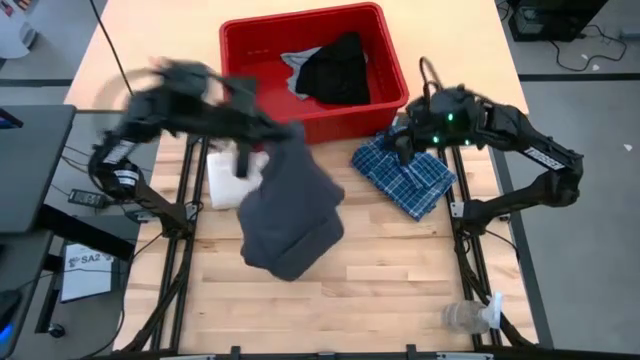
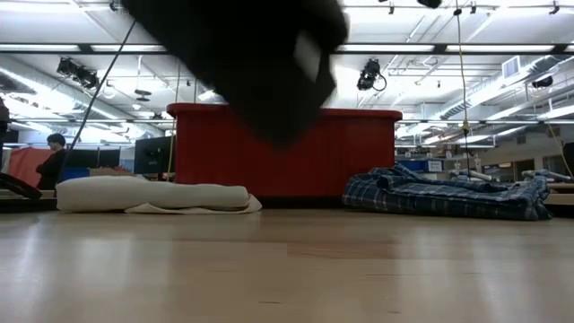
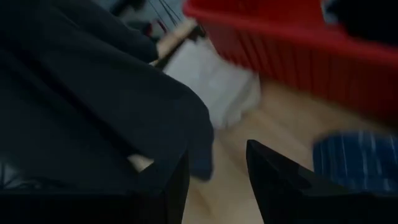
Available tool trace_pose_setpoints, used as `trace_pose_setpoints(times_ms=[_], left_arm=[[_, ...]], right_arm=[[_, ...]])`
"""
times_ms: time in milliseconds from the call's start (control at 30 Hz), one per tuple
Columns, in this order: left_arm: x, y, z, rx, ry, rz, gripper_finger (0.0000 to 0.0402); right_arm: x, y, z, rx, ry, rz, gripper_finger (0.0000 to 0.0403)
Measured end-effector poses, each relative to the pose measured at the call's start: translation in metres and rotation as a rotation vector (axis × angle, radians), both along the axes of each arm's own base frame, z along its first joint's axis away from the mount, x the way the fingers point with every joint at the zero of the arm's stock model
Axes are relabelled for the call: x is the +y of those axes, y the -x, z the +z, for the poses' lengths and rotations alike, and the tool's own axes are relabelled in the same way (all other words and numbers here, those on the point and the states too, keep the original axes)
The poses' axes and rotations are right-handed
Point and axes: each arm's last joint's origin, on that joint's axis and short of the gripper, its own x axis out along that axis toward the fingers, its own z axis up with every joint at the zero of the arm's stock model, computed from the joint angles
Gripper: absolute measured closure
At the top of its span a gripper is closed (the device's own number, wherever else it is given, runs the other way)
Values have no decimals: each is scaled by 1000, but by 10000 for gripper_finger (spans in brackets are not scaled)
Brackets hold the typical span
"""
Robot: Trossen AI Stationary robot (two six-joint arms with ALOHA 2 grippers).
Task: Fold laundry
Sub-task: Fold the gray shorts
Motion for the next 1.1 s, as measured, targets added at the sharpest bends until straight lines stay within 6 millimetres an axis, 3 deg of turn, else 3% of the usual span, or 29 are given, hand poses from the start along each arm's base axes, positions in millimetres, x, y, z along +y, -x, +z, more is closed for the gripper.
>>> trace_pose_setpoints(times_ms=[133,267,433,533,667,800,933,1100], left_arm=[[-5,-34,-52,229,186,69,399],[-20,-62,-97,305,276,62,400],[-51,-95,-143,231,452,-41,400],[-72,-103,-144,128,577,-147,400],[-92,-102,-122,-12,590,-274,401],[-98,-96,-105,-47,581,-237,401],[-86,-94,-123,54,512,59,400],[-60,-105,-168,268,371,350,368]], right_arm=[[25,1,-8,88,-56,-5,238],[44,1,-14,164,-79,33,238],[64,10,-23,299,-80,118,238],[77,18,-29,394,-90,161,238],[95,27,-32,466,-63,252,238],[106,28,-31,448,-6,312,238],[110,27,-29,420,85,352,238],[115,20,-31,372,220,398,233]])
